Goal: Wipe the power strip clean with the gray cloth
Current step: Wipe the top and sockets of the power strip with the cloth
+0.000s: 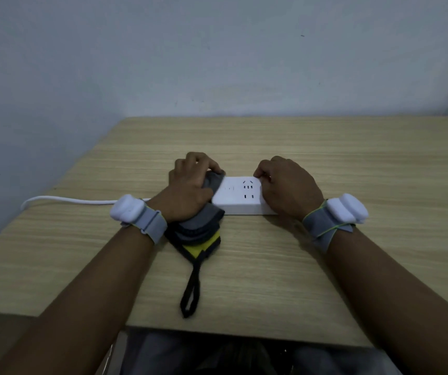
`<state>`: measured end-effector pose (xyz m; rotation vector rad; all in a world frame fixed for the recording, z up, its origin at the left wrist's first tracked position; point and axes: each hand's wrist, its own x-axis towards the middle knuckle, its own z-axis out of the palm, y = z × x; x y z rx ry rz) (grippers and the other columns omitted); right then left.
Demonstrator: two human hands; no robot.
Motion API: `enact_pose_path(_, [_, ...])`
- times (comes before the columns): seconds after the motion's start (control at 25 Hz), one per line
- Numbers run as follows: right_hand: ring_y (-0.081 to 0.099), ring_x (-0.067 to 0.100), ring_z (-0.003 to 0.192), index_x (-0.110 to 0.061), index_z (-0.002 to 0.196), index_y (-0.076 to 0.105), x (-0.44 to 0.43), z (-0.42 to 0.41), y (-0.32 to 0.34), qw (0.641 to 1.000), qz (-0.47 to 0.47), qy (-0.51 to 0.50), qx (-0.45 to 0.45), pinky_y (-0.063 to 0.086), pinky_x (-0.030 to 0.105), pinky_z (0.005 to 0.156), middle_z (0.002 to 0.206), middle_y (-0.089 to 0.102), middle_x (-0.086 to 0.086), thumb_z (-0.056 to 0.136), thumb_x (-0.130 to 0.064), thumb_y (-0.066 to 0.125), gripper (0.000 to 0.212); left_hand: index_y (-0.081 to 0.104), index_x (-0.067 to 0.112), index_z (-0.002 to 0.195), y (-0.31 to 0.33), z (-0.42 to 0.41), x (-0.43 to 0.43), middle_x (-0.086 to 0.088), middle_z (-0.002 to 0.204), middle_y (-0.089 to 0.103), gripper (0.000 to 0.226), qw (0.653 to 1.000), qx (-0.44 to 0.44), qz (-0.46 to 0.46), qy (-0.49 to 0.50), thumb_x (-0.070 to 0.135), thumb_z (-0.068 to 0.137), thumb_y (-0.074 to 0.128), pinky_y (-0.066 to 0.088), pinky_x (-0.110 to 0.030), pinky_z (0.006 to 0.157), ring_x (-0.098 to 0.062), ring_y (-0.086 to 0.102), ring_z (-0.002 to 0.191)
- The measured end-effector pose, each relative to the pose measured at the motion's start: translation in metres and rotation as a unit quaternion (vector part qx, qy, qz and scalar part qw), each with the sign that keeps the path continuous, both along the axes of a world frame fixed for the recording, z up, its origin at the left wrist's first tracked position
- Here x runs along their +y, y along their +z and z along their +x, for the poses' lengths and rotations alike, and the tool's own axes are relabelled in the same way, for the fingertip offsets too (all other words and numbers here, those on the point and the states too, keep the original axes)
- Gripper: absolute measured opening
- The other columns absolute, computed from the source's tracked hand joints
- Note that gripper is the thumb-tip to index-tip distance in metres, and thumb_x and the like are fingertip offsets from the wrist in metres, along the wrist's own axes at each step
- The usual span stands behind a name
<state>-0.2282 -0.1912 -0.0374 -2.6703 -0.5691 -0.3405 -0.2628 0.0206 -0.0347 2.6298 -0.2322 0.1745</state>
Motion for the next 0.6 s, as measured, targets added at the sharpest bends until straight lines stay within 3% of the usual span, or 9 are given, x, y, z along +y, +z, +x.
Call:
enact_pose_path(0.08, [0.055, 0.033, 0.097, -0.02, 0.1, 0.064, 0.002, 0.001, -0.001, 1.0, 0.003, -0.004, -0.002, 0.046, 0.044, 0.085, 0.101, 0.061, 0.008, 0.09, -0.02, 0.046, 0.021, 0.056, 0.021, 0.115, -0.002, 0.006, 0.005, -0.004, 0.117, 0.036, 0.042, 0.998, -0.011, 0.023, 0.061, 0.026, 0.074, 0.047, 0.027, -0.037, 0.094, -0.029, 0.034, 0.113])
enact_pose_path(0.16, [0.055, 0.032, 0.099, -0.022, 0.1, 0.064, 0.002, 0.001, -0.001, 1.0, 0.002, -0.016, -0.003, 0.045, 0.043, 0.086, 0.101, 0.061, 0.007, 0.09, -0.031, 0.047, 0.022, 0.06, 0.018, 0.108, -0.006, 0.008, 0.003, 0.0, 0.101, 0.038, 0.027, 0.999, -0.022, -0.003, 0.05, 0.022, 0.083, 0.051, 0.033, -0.036, 0.088, -0.028, 0.042, 0.104])
enact_pose_path(0.32, [0.05, 0.024, 0.109, -0.035, 0.122, 0.053, 0.0, -0.006, 0.0, 0.996, -0.064, 0.045, 0.033, 0.036, 0.042, 0.091, 0.116, 0.057, -0.001, 0.08, -0.072, 0.04, 0.058, 0.062, 0.019, 0.093, -0.007, 0.002, -0.001, 0.001, 0.083, 0.05, 0.015, 0.99, -0.09, -0.074, 0.084, 0.025, 0.08, 0.061, 0.04, -0.032, 0.07, -0.021, 0.053, 0.079])
enact_pose_path(0.4, [0.049, 0.022, 0.111, -0.037, 0.13, 0.046, -0.002, -0.007, 0.003, 0.993, -0.087, 0.074, 0.041, 0.035, 0.042, 0.093, 0.121, 0.055, -0.003, 0.071, -0.079, 0.047, 0.073, 0.064, 0.018, 0.084, -0.002, -0.001, 0.001, -0.001, 0.074, 0.058, 0.013, 0.976, -0.132, -0.118, 0.123, 0.025, 0.074, 0.067, 0.042, -0.03, 0.063, -0.018, 0.055, 0.07])
enact_pose_path(0.52, [0.051, 0.023, 0.11, -0.035, 0.133, 0.045, -0.001, -0.007, 0.003, 0.992, -0.097, 0.073, 0.03, 0.035, 0.042, 0.093, 0.12, 0.055, -0.003, 0.068, -0.078, 0.053, 0.078, 0.067, 0.02, 0.069, 0.004, -0.006, 0.002, 0.002, 0.067, 0.066, 0.005, 0.972, -0.115, -0.146, 0.145, 0.024, 0.069, 0.069, 0.043, -0.024, 0.056, -0.012, 0.06, 0.065])
enact_pose_path(0.6, [0.051, 0.023, 0.109, -0.035, 0.134, 0.044, -0.001, -0.008, 0.002, 0.992, -0.099, 0.074, 0.032, 0.035, 0.043, 0.094, 0.12, 0.055, -0.003, 0.067, -0.08, 0.048, 0.081, 0.065, 0.019, 0.066, 0.006, -0.006, 0.003, 0.003, 0.065, 0.066, 0.005, 0.981, -0.052, -0.145, 0.117, 0.023, 0.067, 0.067, 0.047, -0.026, 0.054, -0.015, 0.061, 0.062])
